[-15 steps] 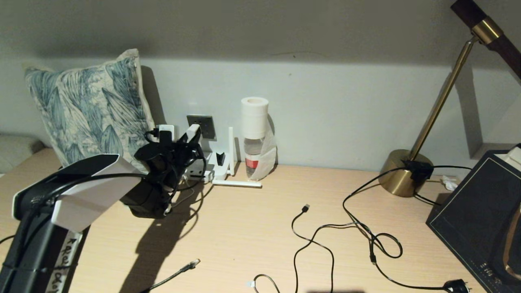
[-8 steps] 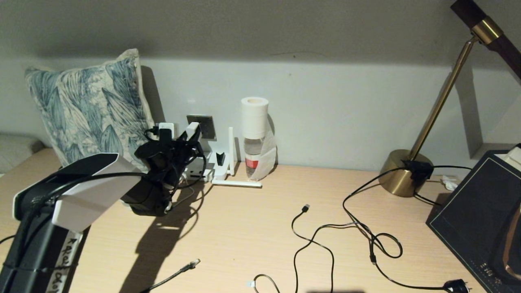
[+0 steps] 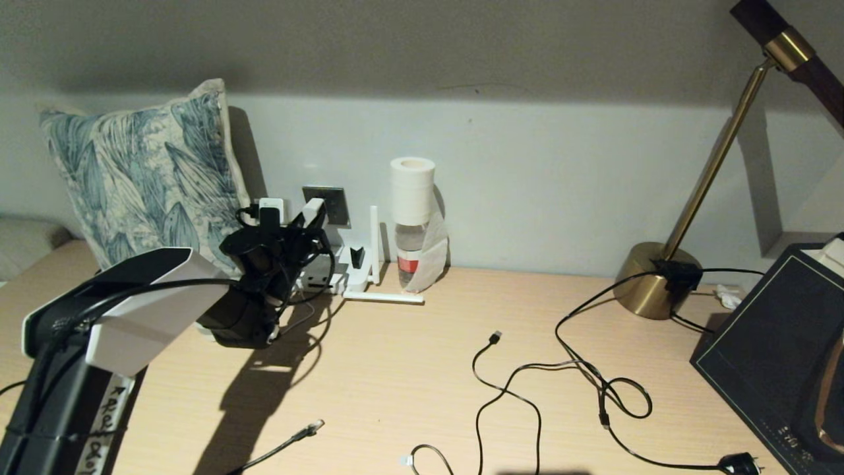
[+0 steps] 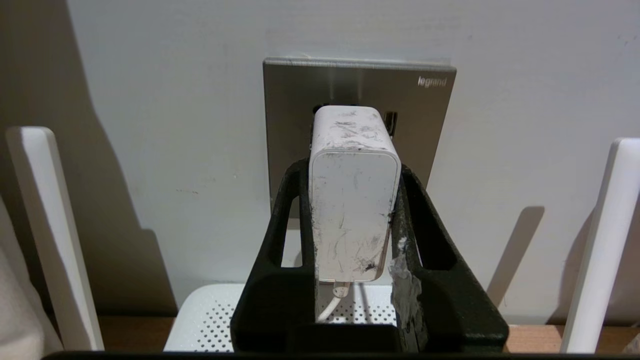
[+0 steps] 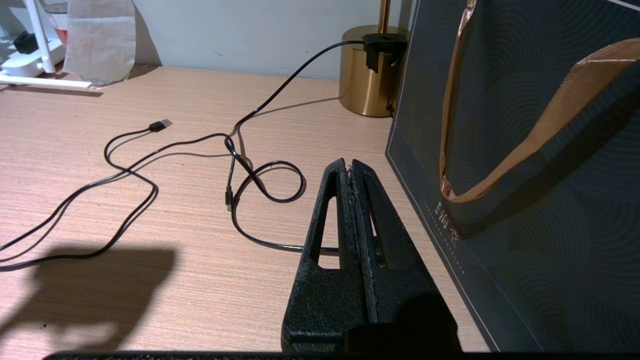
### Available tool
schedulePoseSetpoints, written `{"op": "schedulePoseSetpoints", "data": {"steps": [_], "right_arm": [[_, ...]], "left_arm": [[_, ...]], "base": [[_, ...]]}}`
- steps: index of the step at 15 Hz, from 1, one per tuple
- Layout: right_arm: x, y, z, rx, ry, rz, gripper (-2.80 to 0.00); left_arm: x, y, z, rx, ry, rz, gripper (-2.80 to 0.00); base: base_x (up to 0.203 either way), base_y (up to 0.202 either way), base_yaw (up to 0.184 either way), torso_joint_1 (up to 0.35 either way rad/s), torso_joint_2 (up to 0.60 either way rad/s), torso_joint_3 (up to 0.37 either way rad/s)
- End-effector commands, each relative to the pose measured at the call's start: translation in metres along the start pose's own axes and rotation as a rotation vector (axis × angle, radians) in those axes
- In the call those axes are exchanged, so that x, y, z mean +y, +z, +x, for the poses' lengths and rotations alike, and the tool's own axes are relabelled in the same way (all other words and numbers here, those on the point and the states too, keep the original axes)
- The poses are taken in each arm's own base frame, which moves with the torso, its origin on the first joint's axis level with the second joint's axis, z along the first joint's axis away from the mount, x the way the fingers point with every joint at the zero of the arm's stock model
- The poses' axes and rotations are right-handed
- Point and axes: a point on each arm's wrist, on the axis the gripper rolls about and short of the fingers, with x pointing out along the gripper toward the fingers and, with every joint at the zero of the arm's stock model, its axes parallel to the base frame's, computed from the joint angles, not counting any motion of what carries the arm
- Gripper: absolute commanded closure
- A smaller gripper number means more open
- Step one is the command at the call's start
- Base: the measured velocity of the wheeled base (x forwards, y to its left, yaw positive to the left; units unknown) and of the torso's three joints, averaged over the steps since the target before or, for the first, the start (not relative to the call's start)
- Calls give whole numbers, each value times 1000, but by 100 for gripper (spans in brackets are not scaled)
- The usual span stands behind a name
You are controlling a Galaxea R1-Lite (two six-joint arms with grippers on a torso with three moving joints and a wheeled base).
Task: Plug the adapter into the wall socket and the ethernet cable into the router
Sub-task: Plug plug into socket
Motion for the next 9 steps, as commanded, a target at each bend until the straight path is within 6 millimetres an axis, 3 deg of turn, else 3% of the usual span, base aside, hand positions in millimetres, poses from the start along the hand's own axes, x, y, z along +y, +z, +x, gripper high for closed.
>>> {"op": "schedulePoseSetpoints", "data": {"steps": [1, 9], "right_arm": [[0, -7, 2, 25, 0, -1, 0], [0, -7, 2, 25, 0, -1, 0]], "left_arm": [[-1, 1, 3, -15, 0, 0, 0], [0, -1, 5, -13, 3, 0, 0]], "base": [[0, 0, 0, 0, 0, 0], [0, 0, 0, 0, 0, 0]]}}
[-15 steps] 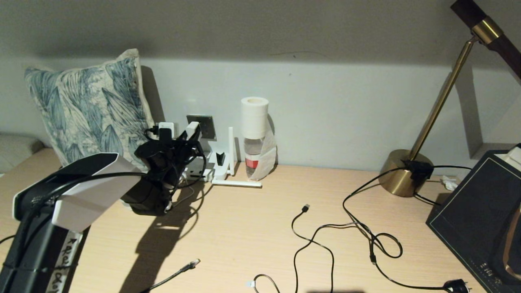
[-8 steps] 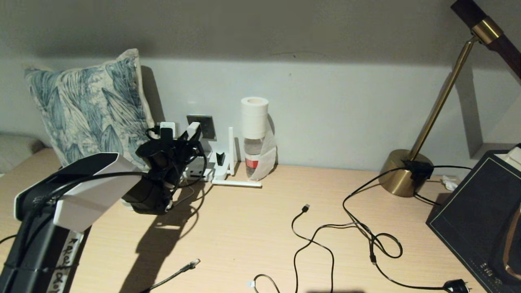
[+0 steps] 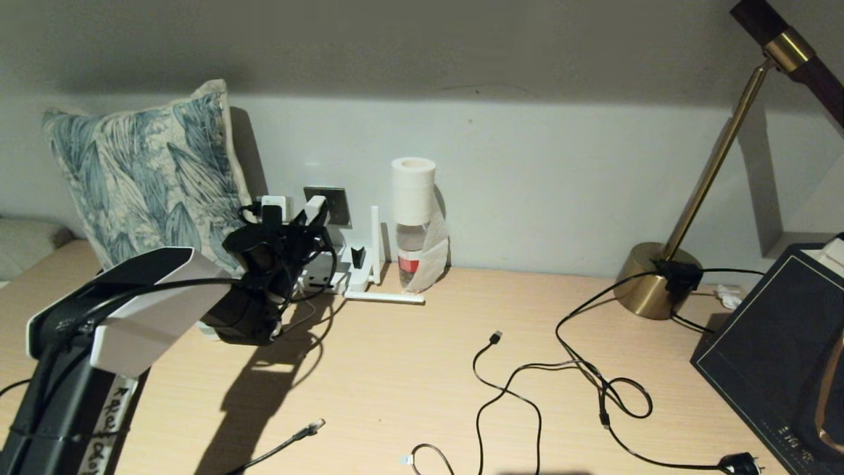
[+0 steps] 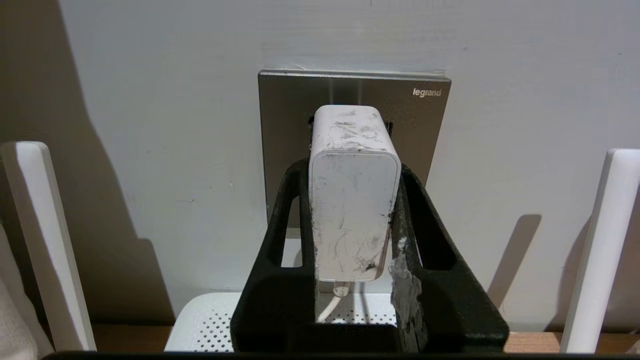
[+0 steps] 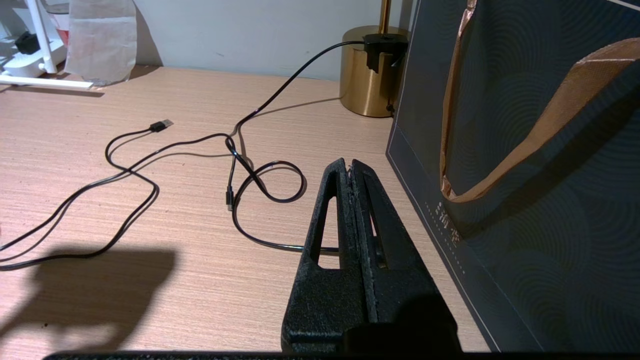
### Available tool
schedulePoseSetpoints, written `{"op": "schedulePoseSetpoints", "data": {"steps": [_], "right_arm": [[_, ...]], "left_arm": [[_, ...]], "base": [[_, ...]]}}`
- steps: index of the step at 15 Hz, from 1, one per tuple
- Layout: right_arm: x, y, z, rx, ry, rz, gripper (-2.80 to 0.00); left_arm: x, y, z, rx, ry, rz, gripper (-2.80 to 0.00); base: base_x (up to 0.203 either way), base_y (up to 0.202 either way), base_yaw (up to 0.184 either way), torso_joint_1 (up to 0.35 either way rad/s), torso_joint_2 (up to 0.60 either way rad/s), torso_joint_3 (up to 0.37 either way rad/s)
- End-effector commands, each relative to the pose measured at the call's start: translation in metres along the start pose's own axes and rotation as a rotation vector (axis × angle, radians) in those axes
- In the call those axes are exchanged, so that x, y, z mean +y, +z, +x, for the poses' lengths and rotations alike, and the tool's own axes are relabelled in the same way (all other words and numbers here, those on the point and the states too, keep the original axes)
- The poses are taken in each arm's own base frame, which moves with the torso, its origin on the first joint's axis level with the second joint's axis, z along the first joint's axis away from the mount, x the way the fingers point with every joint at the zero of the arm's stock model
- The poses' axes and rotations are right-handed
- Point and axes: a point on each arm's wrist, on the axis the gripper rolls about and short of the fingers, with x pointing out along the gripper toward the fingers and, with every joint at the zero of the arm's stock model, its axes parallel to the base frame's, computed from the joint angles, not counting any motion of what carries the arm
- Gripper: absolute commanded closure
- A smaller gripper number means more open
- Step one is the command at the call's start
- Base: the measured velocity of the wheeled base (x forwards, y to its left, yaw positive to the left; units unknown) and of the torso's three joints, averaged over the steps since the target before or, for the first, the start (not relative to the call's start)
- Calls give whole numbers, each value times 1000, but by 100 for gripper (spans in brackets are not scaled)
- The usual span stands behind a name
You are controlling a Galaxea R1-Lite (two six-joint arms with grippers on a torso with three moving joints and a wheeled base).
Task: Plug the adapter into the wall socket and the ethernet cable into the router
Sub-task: Plug plug into socket
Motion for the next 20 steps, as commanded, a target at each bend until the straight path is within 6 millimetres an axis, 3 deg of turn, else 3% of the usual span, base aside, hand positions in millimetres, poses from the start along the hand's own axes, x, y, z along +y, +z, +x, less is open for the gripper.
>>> {"op": "schedulePoseSetpoints", "data": {"steps": [1, 20], "right_arm": [[0, -7, 2, 25, 1, -1, 0], [0, -7, 2, 25, 0, -1, 0]], "left_arm": [[1, -2, 0, -4, 1, 1, 0], [5, -5, -1, 8, 13, 4, 0]], "base": [[0, 0, 0, 0, 0, 0], [0, 0, 0, 0, 0, 0]]}}
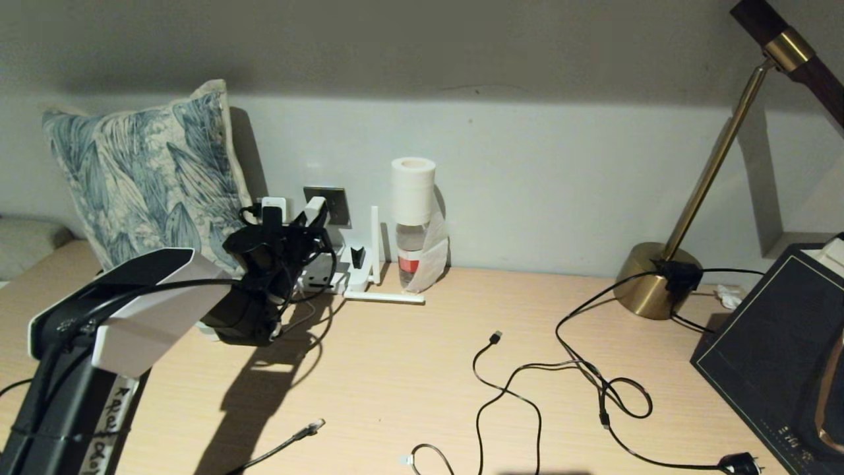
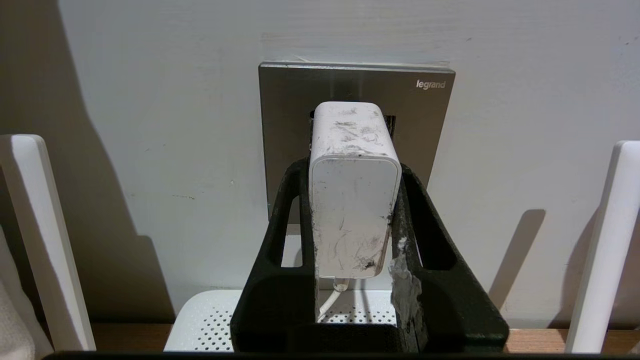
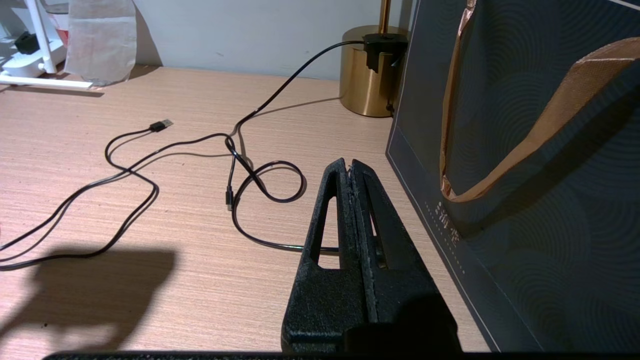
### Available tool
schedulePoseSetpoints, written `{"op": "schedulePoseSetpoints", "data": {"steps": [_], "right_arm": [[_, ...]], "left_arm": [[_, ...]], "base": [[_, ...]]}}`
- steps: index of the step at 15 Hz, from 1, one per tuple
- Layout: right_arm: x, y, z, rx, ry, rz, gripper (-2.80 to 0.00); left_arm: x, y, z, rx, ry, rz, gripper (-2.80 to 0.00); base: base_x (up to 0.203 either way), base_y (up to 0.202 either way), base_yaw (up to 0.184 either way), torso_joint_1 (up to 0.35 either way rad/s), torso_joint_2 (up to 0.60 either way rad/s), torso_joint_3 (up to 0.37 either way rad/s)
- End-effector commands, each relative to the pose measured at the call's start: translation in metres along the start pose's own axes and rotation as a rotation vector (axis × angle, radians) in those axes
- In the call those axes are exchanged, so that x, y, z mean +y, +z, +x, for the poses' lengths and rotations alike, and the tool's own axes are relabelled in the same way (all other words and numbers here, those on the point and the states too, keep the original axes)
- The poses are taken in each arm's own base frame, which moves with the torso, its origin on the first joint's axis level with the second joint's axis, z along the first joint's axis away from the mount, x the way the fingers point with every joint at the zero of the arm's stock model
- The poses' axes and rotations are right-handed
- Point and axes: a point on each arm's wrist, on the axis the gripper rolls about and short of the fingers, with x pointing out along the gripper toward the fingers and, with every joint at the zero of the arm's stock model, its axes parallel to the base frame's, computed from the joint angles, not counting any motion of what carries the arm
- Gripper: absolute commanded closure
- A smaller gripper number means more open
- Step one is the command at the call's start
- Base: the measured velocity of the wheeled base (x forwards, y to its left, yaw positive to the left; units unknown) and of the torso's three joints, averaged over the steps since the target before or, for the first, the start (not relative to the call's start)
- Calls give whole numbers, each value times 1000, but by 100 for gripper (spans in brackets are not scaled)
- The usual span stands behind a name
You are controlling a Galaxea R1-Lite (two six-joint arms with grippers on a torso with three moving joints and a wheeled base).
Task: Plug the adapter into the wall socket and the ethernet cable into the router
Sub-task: Plug plug into socket
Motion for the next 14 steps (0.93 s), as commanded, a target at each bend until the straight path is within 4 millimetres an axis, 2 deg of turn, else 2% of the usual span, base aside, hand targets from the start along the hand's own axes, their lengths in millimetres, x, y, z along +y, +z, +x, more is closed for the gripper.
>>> {"op": "schedulePoseSetpoints", "data": {"steps": [1, 14], "right_arm": [[0, -7, 2, 25, 0, -1, 0], [0, -7, 2, 25, 0, -1, 0]], "left_arm": [[0, -1, -1, -4, 4, 0, 0], [0, -3, 0, -1, 2, 0, 0]], "base": [[0, 0, 0, 0, 0, 0], [0, 0, 0, 0, 0, 0]]}}
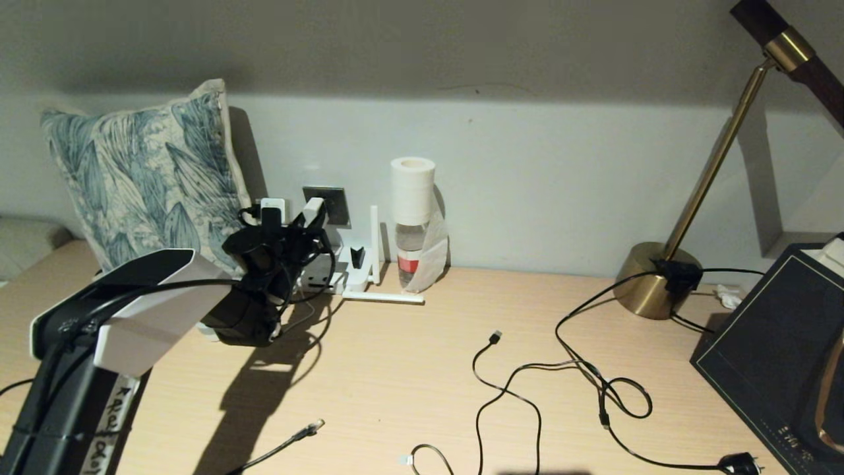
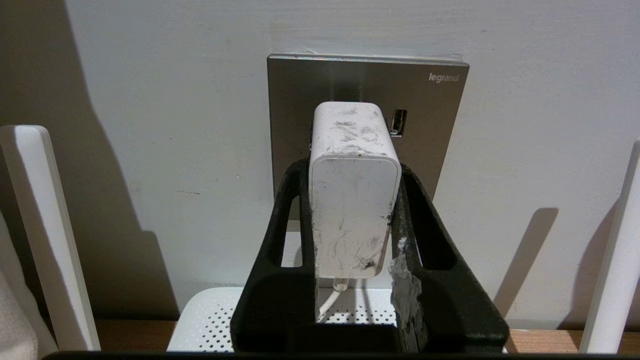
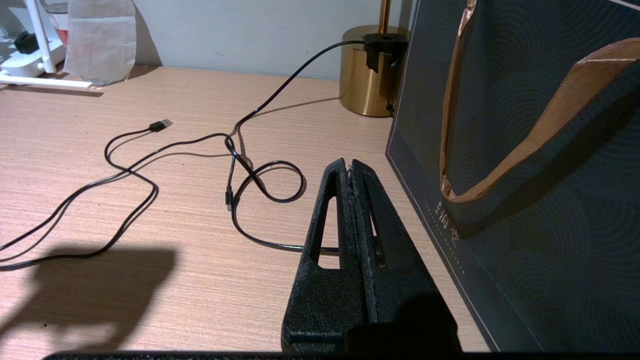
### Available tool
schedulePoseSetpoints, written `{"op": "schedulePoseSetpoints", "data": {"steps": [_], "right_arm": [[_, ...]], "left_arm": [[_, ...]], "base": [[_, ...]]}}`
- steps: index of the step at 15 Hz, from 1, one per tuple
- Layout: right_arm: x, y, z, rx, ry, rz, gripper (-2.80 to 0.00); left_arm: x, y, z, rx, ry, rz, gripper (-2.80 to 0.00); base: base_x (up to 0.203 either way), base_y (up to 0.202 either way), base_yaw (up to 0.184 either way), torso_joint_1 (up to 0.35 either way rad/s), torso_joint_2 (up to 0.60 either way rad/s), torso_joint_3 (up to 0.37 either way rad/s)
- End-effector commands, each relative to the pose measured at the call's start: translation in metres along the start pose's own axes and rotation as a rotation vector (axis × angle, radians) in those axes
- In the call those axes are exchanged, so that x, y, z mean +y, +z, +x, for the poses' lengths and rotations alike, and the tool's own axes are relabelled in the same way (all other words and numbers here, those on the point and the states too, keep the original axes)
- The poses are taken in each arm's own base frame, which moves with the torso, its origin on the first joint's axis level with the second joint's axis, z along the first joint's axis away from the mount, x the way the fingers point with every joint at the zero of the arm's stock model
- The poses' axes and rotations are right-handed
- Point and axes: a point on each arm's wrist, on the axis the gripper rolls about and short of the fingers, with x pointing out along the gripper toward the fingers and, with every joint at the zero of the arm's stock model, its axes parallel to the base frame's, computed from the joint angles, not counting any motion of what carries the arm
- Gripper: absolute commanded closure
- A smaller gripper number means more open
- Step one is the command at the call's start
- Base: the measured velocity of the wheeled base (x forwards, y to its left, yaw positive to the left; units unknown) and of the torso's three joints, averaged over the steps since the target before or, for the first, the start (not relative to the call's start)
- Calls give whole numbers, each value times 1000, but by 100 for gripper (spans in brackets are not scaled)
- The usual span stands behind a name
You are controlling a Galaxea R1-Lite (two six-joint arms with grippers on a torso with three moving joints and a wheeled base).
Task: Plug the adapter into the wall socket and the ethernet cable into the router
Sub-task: Plug plug into socket
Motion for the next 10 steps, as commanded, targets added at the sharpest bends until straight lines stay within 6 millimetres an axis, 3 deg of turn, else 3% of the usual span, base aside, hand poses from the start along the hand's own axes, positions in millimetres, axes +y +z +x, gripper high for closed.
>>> {"op": "schedulePoseSetpoints", "data": {"steps": [1, 10], "right_arm": [[0, -7, 2, 26, 0, 0, 0], [0, -7, 2, 26, 0, 0, 0]], "left_arm": [[0, -1, 0, -4, 0, 0, 0], [0, -5, 6, -6, 0, 3, 0]], "base": [[0, 0, 0, 0, 0, 0], [0, 0, 0, 0, 0, 0]]}}
